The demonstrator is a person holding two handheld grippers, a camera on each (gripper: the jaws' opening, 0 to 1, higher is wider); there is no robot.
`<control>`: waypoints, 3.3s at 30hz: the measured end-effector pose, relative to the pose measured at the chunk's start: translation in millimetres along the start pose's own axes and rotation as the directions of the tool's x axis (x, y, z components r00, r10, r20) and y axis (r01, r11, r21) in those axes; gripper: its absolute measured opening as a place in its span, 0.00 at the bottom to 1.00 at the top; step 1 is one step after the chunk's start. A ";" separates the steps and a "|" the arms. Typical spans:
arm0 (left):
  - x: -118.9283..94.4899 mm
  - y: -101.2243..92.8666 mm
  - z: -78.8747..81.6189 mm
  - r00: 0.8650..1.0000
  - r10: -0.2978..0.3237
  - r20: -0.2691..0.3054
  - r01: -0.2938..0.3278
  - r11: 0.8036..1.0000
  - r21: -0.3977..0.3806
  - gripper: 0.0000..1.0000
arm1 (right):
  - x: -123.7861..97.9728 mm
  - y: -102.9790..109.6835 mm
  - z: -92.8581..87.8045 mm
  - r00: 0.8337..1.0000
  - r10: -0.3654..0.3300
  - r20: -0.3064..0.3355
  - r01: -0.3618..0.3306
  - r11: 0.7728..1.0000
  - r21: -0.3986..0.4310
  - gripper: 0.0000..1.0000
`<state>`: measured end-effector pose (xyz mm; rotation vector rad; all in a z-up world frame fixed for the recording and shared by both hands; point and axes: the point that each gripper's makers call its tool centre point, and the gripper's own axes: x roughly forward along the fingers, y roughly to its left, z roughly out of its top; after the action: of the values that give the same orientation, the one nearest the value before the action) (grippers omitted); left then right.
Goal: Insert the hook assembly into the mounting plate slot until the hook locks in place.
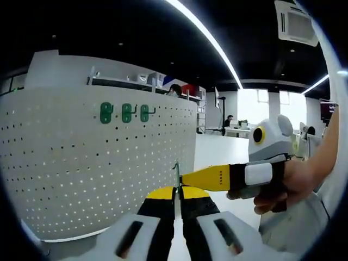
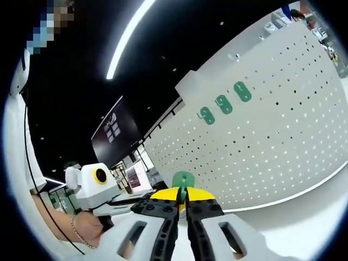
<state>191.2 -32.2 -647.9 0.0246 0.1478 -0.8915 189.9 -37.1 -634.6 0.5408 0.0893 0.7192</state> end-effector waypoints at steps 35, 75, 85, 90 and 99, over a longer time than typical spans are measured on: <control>8.3 7.4 -24.3 0.992 0.068 -0.104 -0.060 0.995 0.074 0.90 | 2.6 5.1 -5.1 0.999 0.021 -0.031 -0.020 1.000 0.023 0.00; 0.8 12.5 -30.1 0.990 0.084 -0.117 -0.073 0.993 0.090 0.87 | -5.1 -45.2 27.0 0.951 -0.307 -0.038 0.258 0.857 -0.446 0.01; -3.7 17.0 -28.0 0.991 0.086 -0.102 -0.079 0.994 0.076 0.86 | -5.8 -67.7 56.2 0.938 -0.347 0.015 0.319 0.843 -0.432 0.01; -5.8 18.4 -25.5 0.992 0.087 -0.091 -0.080 0.994 0.075 0.87 | -4.2 -75.5 67.4 0.932 -0.360 0.038 0.341 0.835 -0.432 0.01; -12.5 21.9 -23.9 0.992 0.096 -0.083 -0.091 0.994 0.066 0.87 | 2.4 -87.4 90.2 0.926 -0.370 0.079 0.365 0.817 -0.446 0.01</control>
<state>197.7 -6.7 -670.7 0.1270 0.1983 -0.8015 267.7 -129.6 -600.5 0.0591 0.0319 0.3402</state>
